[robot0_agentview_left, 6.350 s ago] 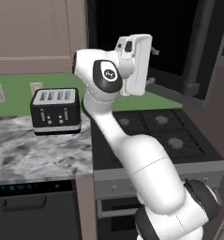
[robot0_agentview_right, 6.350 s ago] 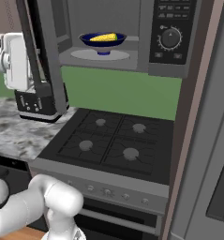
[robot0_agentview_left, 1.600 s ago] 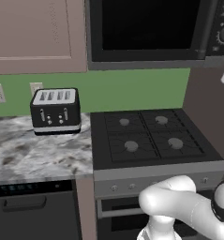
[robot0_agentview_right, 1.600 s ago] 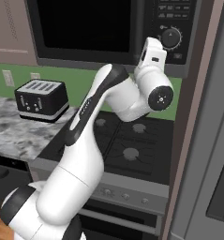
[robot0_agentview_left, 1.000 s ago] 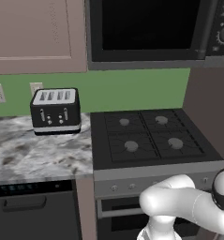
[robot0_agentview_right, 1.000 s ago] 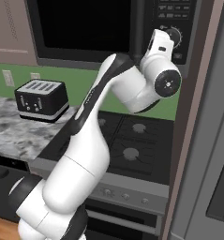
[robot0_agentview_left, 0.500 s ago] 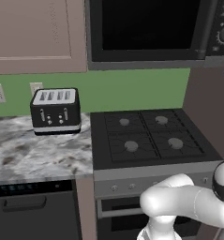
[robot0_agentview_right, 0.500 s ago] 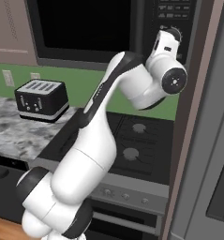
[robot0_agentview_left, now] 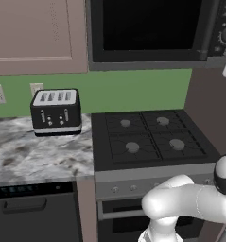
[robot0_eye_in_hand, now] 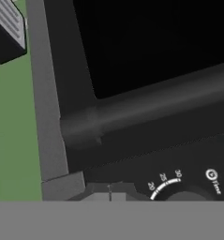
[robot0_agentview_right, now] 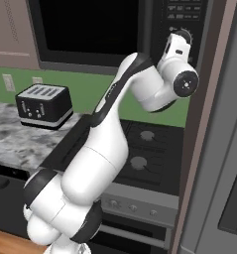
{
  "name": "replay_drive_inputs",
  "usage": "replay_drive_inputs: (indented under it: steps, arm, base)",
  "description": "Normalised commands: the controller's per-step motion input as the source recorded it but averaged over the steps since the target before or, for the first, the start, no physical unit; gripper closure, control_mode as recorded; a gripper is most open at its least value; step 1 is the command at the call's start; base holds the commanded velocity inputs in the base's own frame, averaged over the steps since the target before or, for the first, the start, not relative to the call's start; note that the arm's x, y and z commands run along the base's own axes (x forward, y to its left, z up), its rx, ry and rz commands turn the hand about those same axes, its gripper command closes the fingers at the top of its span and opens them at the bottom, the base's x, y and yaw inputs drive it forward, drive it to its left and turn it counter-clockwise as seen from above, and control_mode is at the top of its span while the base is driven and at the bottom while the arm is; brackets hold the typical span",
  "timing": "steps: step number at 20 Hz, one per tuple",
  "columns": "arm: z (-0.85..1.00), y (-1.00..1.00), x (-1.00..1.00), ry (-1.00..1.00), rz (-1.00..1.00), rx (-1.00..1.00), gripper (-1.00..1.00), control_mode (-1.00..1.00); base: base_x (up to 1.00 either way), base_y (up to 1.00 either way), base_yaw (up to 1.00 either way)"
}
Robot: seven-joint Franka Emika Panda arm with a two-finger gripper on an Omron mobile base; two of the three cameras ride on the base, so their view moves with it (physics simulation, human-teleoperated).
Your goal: Place the bowl containing the corn and tomato in the microwave. Close the microwave door and press the start button to microwave the meal.
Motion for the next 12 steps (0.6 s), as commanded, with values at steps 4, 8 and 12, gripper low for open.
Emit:
replay_drive_inputs:
  steps: [4, 8, 12]
  arm:
    - [-0.07, -0.07, 0.35, 0.00, 0.00, 0.00, 1.00, -1.00]
    - [0.00, -0.22, 0.35, 0.00, 0.00, 0.01, 1.00, -1.00]
    - [0.00, -0.29, 0.30, 0.00, 0.00, 0.03, 1.00, -1.00]
  base:
    - [0.00, 0.00, 0.00]
    - [0.00, 0.00, 0.00]
    - [0.00, 0.00, 0.00]
